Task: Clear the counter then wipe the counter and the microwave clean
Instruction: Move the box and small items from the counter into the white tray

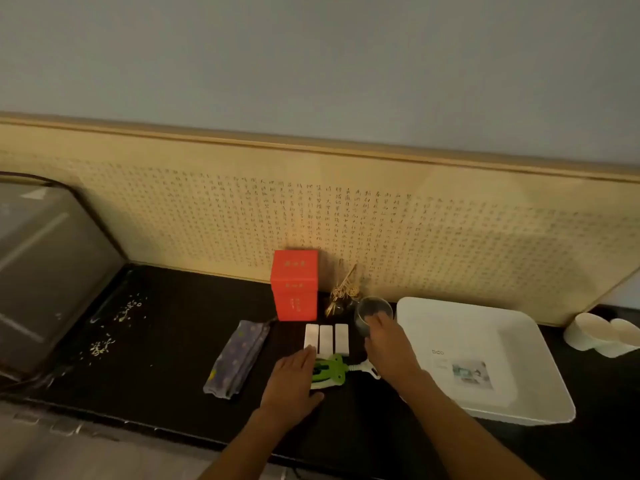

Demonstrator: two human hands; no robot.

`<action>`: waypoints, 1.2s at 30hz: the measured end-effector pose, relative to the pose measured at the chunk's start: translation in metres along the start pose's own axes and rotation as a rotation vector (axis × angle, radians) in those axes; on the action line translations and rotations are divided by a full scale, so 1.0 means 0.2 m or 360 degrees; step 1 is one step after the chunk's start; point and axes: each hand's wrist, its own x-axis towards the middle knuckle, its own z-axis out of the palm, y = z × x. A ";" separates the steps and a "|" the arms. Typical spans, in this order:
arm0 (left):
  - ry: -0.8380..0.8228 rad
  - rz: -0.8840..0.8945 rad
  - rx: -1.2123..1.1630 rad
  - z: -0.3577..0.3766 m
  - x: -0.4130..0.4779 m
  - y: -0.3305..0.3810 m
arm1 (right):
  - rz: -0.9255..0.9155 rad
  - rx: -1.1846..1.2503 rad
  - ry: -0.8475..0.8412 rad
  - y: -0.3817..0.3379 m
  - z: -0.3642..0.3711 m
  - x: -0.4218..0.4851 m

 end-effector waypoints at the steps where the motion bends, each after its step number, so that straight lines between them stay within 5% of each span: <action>1: 0.0007 -0.0015 0.0034 0.00 0.02 0.01 | -0.0037 -0.0072 -0.0026 0.02 0.01 0.03; 13: -0.0017 -0.0189 0.0111 0.03 0.07 0.00 | -0.0166 -0.0116 -0.0212 0.13 0.00 0.17; 19: 0.0134 -0.0297 -0.0053 -0.06 -0.07 -0.08 | -0.0265 0.0269 0.0046 0.22 -0.21 0.09; 25: 0.0265 0.0062 -0.0173 -0.24 -0.02 0.26 | -0.0065 0.0394 0.0324 0.60 -0.53 -0.06; 36: -0.0102 0.0686 0.0248 0.01 0.56 1.05 | 0.0329 0.0182 0.0046 1.25 -0.53 -0.23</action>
